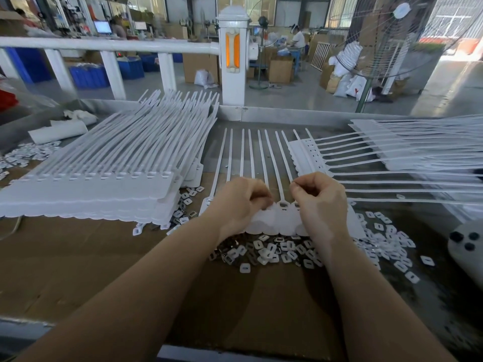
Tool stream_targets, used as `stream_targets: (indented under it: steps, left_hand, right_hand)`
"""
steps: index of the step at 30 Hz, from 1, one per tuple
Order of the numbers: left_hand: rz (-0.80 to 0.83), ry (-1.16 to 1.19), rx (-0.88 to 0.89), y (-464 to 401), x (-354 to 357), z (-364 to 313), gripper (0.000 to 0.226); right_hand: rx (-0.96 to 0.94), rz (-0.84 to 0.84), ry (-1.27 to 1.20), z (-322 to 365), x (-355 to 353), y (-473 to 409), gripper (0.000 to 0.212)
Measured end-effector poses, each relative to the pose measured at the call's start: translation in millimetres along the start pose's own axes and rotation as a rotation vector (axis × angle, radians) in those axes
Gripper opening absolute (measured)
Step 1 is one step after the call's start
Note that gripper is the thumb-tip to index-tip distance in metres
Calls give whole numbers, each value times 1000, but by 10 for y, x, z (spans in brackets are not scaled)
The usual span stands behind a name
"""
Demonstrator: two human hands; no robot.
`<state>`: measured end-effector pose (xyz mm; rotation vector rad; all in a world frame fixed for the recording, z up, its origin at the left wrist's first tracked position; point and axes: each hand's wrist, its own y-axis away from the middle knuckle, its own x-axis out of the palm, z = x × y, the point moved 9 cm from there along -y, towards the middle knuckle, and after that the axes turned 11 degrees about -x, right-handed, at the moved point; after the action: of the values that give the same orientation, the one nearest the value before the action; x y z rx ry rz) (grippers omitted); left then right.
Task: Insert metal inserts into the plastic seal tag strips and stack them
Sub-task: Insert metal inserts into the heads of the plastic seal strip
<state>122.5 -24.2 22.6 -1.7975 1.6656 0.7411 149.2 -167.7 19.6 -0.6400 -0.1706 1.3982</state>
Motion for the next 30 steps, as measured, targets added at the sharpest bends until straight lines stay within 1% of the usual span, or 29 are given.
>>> stream_targets:
  steps: [4,9,15,18,21,30]
  left_hand:
    - [-49,35,-49,-135,-96,73,13]
    - [-15,40,-92,-232,-36,143,11]
    - [61,-74,-97,-284,61,112,14]
    - [74,-141,-112,-303,87,100,15]
    - [75,-229,-88,-312,96,49,15]
    - [48,-242,-63,-324,92,39,13]
  right_hand:
    - [-18,10,21,15,9,-2,12]
    - [-29,20,38,16,17,-2,10]
    - [-32,26,32,2,36,-7,16]
    - [-29,28,38,-8,37,-7,16]
    - [-23,29,43,-22,39,-4,15]
    - [-30,36,40,-19,48,4,9]
